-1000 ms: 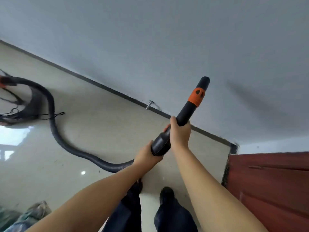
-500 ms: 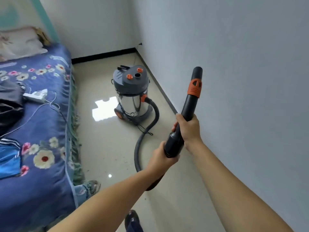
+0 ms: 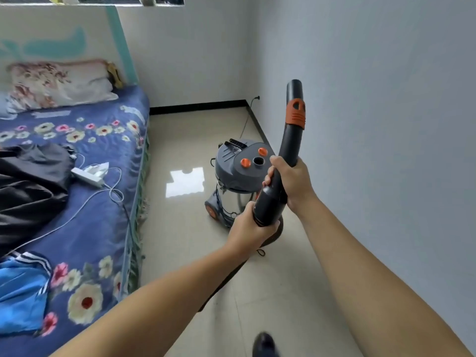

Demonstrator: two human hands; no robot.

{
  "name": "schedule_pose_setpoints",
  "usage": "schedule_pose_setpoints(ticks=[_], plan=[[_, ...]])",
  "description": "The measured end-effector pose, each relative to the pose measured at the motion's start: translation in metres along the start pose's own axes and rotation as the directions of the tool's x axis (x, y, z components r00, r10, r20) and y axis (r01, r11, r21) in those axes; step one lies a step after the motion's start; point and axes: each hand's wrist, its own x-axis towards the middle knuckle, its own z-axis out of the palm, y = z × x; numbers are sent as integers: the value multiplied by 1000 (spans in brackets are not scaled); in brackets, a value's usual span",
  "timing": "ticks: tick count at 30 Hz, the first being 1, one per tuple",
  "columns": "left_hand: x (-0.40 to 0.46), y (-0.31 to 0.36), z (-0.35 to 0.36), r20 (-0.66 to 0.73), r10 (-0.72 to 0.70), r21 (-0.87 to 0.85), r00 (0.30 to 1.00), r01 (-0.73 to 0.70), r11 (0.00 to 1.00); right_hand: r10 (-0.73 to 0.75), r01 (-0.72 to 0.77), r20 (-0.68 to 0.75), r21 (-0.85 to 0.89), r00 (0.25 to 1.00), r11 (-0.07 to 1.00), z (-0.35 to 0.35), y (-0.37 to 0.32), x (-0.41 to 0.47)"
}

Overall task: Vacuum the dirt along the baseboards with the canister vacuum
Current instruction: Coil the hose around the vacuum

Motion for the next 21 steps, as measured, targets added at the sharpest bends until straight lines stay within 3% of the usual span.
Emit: schedule_pose_setpoints(ticks=[6, 11, 15, 18, 21], plan=[[135, -27, 5, -29, -83, 61, 996, 84, 995, 58, -61, -51, -49, 997, 997, -11, 46, 145], [234, -51, 6, -91, -239, 56, 967, 245, 968, 261, -267, -74, -79, 962, 960, -15, 93, 266], [288, -65, -20, -138, -306, 24, 942, 312, 950, 329, -320, -15, -279, 944, 905, -12, 114, 330], [322, -86, -43, -202, -348, -35, 916, 348, 937, 313, -344, -144, -404, 939, 847, -26, 140, 371], [353, -107, -57, -265, -382, -76, 885, 376, 923, 385, -425, -202, -595, 900, 682, -50, 188, 399]])
